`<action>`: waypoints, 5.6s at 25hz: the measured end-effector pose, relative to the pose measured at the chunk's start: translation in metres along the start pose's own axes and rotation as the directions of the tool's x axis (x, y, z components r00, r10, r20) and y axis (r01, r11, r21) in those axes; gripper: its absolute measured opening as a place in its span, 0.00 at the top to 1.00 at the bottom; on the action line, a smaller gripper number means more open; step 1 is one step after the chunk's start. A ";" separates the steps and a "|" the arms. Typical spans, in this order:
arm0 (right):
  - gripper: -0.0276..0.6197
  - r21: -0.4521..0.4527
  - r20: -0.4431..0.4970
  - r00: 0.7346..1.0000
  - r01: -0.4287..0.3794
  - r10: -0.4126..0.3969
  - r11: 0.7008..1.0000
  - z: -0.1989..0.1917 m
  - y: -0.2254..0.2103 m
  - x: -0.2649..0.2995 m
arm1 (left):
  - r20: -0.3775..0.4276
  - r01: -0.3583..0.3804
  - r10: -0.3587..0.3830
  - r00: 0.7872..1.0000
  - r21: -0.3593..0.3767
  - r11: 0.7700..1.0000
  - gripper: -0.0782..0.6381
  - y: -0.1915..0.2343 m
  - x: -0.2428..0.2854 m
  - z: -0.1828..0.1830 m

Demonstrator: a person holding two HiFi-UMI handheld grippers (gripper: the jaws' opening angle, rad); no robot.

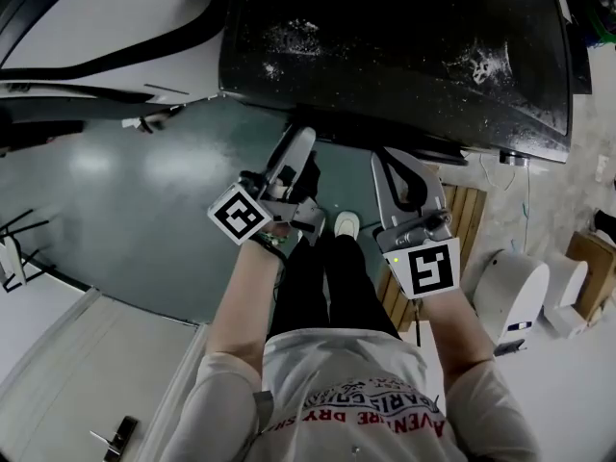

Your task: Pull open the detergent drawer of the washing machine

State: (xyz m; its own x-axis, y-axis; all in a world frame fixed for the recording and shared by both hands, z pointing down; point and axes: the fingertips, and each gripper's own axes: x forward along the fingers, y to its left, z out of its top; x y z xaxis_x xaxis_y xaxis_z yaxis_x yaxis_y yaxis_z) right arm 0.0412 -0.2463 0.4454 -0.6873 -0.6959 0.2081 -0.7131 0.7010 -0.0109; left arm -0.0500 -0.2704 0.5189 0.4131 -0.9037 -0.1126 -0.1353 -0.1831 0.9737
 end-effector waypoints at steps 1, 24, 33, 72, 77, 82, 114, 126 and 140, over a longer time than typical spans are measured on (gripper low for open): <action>0.96 -0.002 -0.002 1.000 0.004 -0.004 1.000 -0.004 -0.001 0.001 | 0.003 0.021 -0.021 1.000 0.002 1.000 0.50 0.000 0.002 0.003; 0.96 -0.009 -0.030 0.994 0.101 -0.101 0.995 -0.049 -0.009 0.017 | 0.084 0.277 -0.271 0.959 -0.072 0.958 0.45 -0.011 0.029 0.021; 0.96 -0.007 -0.020 0.993 0.118 -0.118 0.993 -0.054 -0.002 0.011 | 0.083 0.283 -0.277 0.957 -0.077 0.956 0.48 -0.011 0.027 0.020; 0.96 -0.059 -0.016 0.960 0.278 -0.280 0.959 -0.062 0.051 -0.053 | 0.084 0.291 -0.286 0.955 -0.057 0.955 0.51 -0.026 -0.060 -0.018; 0.96 -0.055 -0.008 0.964 0.264 -0.265 0.963 -0.061 0.061 -0.073 | 0.095 0.294 -0.288 0.953 -0.052 0.954 0.51 -0.030 -0.084 -0.026; 0.96 -0.057 0.003 0.964 0.267 -0.267 0.962 -0.060 0.070 -0.088 | 0.084 0.295 -0.290 0.953 -0.060 0.954 0.51 -0.035 -0.097 -0.033; 0.96 -0.027 0.065 0.969 0.240 -0.238 0.970 -0.039 0.117 -0.143 | 0.107 0.013 -0.013 0.994 0.001 1.000 0.36 -0.033 -0.146 -0.049; 0.96 -0.029 0.094 0.968 0.236 -0.232 0.971 0.012 0.140 -0.182 | -0.008 -0.163 0.177 0.984 0.346 0.924 0.90 -0.099 -0.200 -0.053; 0.96 -0.037 0.142 0.960 0.247 -0.240 0.968 0.095 0.160 -0.243 | -0.147 0.043 0.130 0.980 0.806 0.590 0.89 -0.254 -0.235 -0.058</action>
State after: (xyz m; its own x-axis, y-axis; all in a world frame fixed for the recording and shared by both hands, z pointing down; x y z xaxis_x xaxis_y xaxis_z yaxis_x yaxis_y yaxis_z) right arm 0.0812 0.0200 0.2998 -0.5086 -0.8587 0.0636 -0.8554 0.5123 0.0768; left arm -0.0602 0.0113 0.3097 0.5200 -0.8530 0.0458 -0.7882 -0.4585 0.4105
